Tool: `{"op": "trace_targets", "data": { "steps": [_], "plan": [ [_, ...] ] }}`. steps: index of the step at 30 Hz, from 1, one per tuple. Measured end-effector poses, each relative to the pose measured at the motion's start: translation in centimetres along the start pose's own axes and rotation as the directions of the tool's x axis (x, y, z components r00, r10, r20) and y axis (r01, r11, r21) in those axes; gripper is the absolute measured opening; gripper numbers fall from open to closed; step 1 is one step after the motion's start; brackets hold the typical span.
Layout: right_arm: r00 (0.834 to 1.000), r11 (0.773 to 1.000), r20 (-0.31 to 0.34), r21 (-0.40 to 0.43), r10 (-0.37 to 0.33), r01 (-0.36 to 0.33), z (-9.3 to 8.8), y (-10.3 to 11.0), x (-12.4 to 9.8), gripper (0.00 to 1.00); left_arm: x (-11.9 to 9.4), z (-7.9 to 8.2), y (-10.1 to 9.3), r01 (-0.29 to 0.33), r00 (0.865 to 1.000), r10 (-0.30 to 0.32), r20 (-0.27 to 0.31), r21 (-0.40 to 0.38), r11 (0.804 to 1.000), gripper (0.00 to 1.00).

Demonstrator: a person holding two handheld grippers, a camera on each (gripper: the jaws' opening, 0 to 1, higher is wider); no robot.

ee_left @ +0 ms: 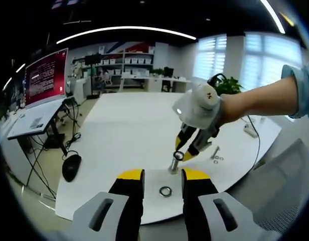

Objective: Place the washer onto the threaded stud by aligning its center hole with the stud, sliding it down to the base, and recovering from edge contact or off-axis alignment until the washer reaches the visible bottom stop.

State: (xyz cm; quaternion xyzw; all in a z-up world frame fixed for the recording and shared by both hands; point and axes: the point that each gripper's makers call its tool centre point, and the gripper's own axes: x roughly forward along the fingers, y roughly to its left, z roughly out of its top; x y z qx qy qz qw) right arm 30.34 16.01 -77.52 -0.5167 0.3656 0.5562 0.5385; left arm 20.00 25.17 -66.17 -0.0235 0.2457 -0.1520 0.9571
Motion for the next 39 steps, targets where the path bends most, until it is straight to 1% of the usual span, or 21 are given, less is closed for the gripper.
{"op": "trace_targets", "data": {
  "steps": [3,4,6,8,10,15,19,20,21,22,23,24,26,29,31,33,36,37,38,39],
  "plan": [
    [1.000,1.000,-0.003,0.006,0.010,-0.010,0.0,0.0,0.5,0.23,0.0,0.0,0.1,-0.004,1.000,0.004,0.002,-0.004,1.000,0.27],
    [1.000,1.000,-0.004,-0.009,0.009,-0.009,0.1,-0.1,0.6,0.23,0.0,0.0,0.1,-0.003,1.000,0.003,0.001,-0.004,1.000,0.27],
    [1.000,1.000,-0.010,-0.003,0.017,-0.017,0.1,-0.1,1.0,0.23,0.0,-0.1,0.0,-0.002,1.000,0.002,-0.003,-0.001,1.000,0.27],
    [0.999,1.000,-0.025,-0.022,0.021,-0.021,0.0,-0.1,1.4,0.23,0.0,0.0,0.1,-0.004,1.000,0.004,0.001,-0.006,1.000,0.27],
    [0.999,0.999,-0.031,-0.020,0.028,-0.029,-0.1,0.0,1.7,0.23,0.0,0.0,0.2,-0.007,1.000,0.007,0.005,-0.011,1.000,0.27],
    [0.998,0.997,-0.053,-0.054,0.045,-0.047,-0.2,0.2,2.6,0.23,-0.1,-0.1,0.2,-0.012,1.000,0.012,-0.003,-0.014,1.000,0.28],
    [0.997,0.997,-0.057,-0.053,0.051,-0.054,-0.2,0.3,3.1,0.23,-0.1,-0.2,0.2,-0.017,1.000,0.016,-0.007,-0.017,1.000,0.29],
    [0.997,0.997,-0.058,-0.053,0.054,-0.057,-0.2,0.3,3.2,0.23,-0.2,-0.2,0.0,-0.013,1.000,0.013,-0.002,-0.012,1.000,0.29],
    [0.997,0.997,-0.060,-0.054,0.057,-0.061,-0.2,0.4,3.2,0.23,-0.3,0.6,0.0,-0.009,0.999,0.009,0.040,-0.003,1.000,0.28],
    [0.996,0.997,-0.062,-0.054,0.060,-0.063,-0.2,0.5,3.3,0.23,-0.4,1.0,0.0,-0.010,0.998,0.010,0.064,-0.008,1.000,0.29],
    [0.996,0.996,-0.067,-0.059,0.061,-0.065,-0.4,0.5,3.6,0.23,-0.4,0.8,0.1,-0.010,0.998,0.012,0.054,-0.030,0.999,0.30],
    [0.996,0.996,-0.071,-0.059,0.061,-0.066,-0.5,0.4,3.9,0.23,-0.3,0.5,0.1,-0.008,0.999,0.009,0.036,-0.033,0.999,0.31],
    [0.995,0.996,-0.070,-0.053,0.070,-0.074,-0.6,0.5,4.3,0.23,-0.1,0.0,0.0,-0.011,1.000,0.011,0.012,-0.003,1.000,0.30],
    [0.994,0.996,-0.076,-0.043,0.080,-0.083,-0.8,0.5,4.7,0.23,-0.3,0.4,0.2,-0.016,0.999,0.016,0.033,-0.023,1.000,0.29],
    [0.993,0.995,-0.075,-0.042,0.086,-0.090,-0.8,0.6,4.9,0.23,-0.3,0.2,0.1,-0.013,1.000,0.014,0.022,-0.028,1.000,0.30],
    [0.993,0.995,-0.077,-0.036,0.088,-0.091,-0.9,0.7,5.0,0.23,-0.2,-0.1,0.0,-0.013,1.000,0.013,0.007,-0.014,1.000,0.29],
    [0.993,0.995,-0.081,-0.043,0.087,-0.091,-0.9,0.8,5.1,0.23,-0.3,0.4,0.4,-0.019,0.999,0.020,0.034,-0.025,1.000,0.29],
    [0.993,0.994,-0.078,-0.050,0.088,-0.092,-0.9,0.8,5.3,0.24,-0.3,0.4,0.4,-0.019,0.999,0.021,0.037,-0.036,0.999,0.29],
    [0.992,0.993,-0.076,-0.059,0.099,-0.103,-0.9,1.0,5.3,0.24,-0.3,0.3,0.3,-0.016,0.999,0.018,0.034,-0.034,0.999,0.29],
    [0.993,0.994,-0.074,-0.060,0.091,-0.095,-0.9,0.8,5.3,0.25,-0.3,0.2,0.2,-0.016,1.000,0.017,0.027,-0.024,1.000,0.29]
  ]
}}
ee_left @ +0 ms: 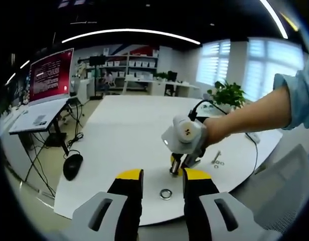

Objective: Place the washer onto the threaded stud by aligning its center hole with the stud, sliding it down to the base, and recovering from edge contact or off-axis alignment until the washer reaches the visible bottom stop.

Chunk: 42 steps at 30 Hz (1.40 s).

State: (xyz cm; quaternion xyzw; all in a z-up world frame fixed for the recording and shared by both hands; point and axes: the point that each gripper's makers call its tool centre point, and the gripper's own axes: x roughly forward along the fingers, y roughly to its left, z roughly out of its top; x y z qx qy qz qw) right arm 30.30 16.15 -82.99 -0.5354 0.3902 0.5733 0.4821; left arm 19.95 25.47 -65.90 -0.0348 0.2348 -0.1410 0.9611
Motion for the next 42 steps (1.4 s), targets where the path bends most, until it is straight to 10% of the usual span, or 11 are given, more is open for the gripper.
{"op": "trace_targets", "data": {
  "steps": [17,42],
  "plan": [
    [0.979,0.999,0.202,-0.042,0.032,-0.024,5.0,2.0,-4.0,0.39,0.1,0.3,0.2,0.001,1.000,-0.001,0.013,-0.005,1.000,0.27],
    [0.977,0.994,0.188,0.029,0.102,-0.110,7.1,5.3,0.5,0.36,-0.1,0.5,0.4,-0.013,1.000,0.013,0.021,0.001,1.000,0.20]
  ]
}}
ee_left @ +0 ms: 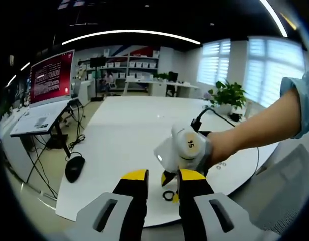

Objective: Place the washer onto the threaded stud by aligning its center hole with the stud, sliding it down to the base, and recovering from edge contact or off-axis alignment until the washer reaches the visible bottom stop.

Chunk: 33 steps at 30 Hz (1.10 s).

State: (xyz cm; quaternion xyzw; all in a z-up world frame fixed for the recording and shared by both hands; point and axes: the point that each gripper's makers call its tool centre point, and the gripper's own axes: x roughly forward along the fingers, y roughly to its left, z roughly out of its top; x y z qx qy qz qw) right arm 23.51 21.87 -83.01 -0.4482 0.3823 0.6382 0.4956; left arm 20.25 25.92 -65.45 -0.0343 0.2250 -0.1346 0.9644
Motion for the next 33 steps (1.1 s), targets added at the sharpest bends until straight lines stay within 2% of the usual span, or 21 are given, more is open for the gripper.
{"op": "trace_targets", "data": {
  "steps": [8,13,14,15,18,26,29,30,33],
  "plan": [
    [1.000,1.000,-0.025,-0.014,0.015,-0.015,-0.9,1.0,1.1,0.36,0.1,0.1,0.0,0.003,1.000,-0.003,0.003,0.001,1.000,0.18],
    [1.000,1.000,-0.026,-0.016,0.000,-0.001,-0.7,0.6,1.0,0.34,0.1,0.0,0.1,0.001,1.000,-0.001,0.001,0.001,1.000,0.16],
    [1.000,0.999,-0.021,-0.029,-0.015,0.014,-0.7,0.6,1.1,0.33,0.1,0.1,0.1,0.000,1.000,0.000,0.003,0.001,1.000,0.16],
    [0.999,0.995,-0.024,-0.092,-0.026,0.024,-0.6,0.3,1.1,0.32,0.1,0.1,0.1,-0.001,1.000,0.001,0.004,0.000,1.000,0.16],
    [0.999,0.998,-0.022,-0.061,-0.028,0.027,-0.5,0.6,1.2,0.33,0.1,0.0,0.1,-0.006,1.000,0.006,0.002,0.004,1.000,0.15],
    [1.000,0.997,-0.013,-0.071,-0.026,0.025,-0.5,0.6,1.2,0.31,0.1,0.1,0.1,-0.003,1.000,0.003,0.006,0.000,1.000,0.16],
    [0.999,0.999,0.014,-0.032,-0.036,0.037,-0.3,0.4,1.3,0.26,0.1,0.1,0.1,0.000,1.000,0.000,0.007,0.006,1.000,0.17],
    [0.999,0.998,0.014,-0.054,-0.033,0.034,-0.4,0.5,1.3,0.25,0.1,0.1,0.1,-0.001,1.000,0.001,0.006,0.003,1.000,0.18],
    [0.999,0.998,0.010,-0.050,-0.035,0.036,-0.4,0.5,1.3,0.25,0.1,0.2,0.1,-0.003,1.000,0.003,0.009,0.000,1.000,0.18]
  ]
}}
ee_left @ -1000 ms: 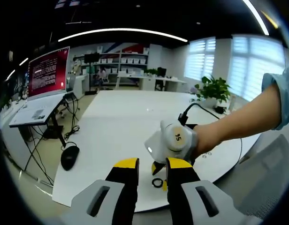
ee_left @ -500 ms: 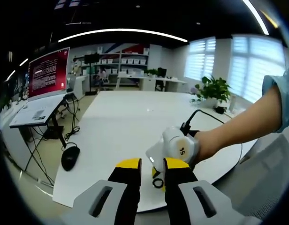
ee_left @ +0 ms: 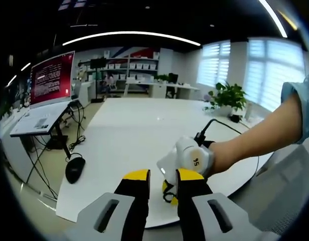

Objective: Place the washer onto the threaded stud by aligning its center hole with the stud, sliding it down to the base, and recovering from edge contact or off-axis alignment until the washer reaches the visible bottom stop.

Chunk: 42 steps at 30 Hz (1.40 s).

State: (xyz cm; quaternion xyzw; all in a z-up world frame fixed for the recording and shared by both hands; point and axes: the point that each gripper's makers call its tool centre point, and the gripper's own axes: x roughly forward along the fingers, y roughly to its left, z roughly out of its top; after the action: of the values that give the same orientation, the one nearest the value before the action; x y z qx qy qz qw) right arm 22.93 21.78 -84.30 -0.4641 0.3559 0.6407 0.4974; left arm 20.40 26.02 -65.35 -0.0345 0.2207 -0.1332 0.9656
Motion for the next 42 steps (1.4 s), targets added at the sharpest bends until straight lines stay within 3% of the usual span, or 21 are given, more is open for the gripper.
{"op": "trace_targets", "data": {
  "steps": [13,19,22,30,42],
  "plan": [
    [0.999,1.000,-0.043,-0.018,0.006,-0.006,-0.7,0.1,-0.2,0.24,0.0,0.0,0.0,-0.001,1.000,0.001,0.000,-0.003,1.000,0.18],
    [0.999,1.000,-0.032,-0.029,-0.006,0.005,-0.9,0.1,-0.4,0.23,0.0,0.0,0.0,0.001,1.000,-0.001,-0.001,-0.002,1.000,0.18],
    [1.000,1.000,-0.003,0.001,0.001,-0.001,-0.4,0.0,-1.1,0.23,0.0,0.0,0.0,0.001,1.000,-0.001,-0.001,-0.001,1.000,0.18],
    [1.000,1.000,-0.009,-0.011,0.018,-0.018,0.4,-0.3,-3.9,0.23,0.1,0.0,-0.1,0.003,1.000,-0.003,-0.006,0.001,1.000,0.18],
    [0.999,0.999,-0.052,-0.052,-0.003,0.000,-0.4,-1.8,-6.5,0.23,0.1,-0.1,0.0,0.001,1.000,-0.001,-0.007,-0.003,1.000,0.19]
  ]
}}
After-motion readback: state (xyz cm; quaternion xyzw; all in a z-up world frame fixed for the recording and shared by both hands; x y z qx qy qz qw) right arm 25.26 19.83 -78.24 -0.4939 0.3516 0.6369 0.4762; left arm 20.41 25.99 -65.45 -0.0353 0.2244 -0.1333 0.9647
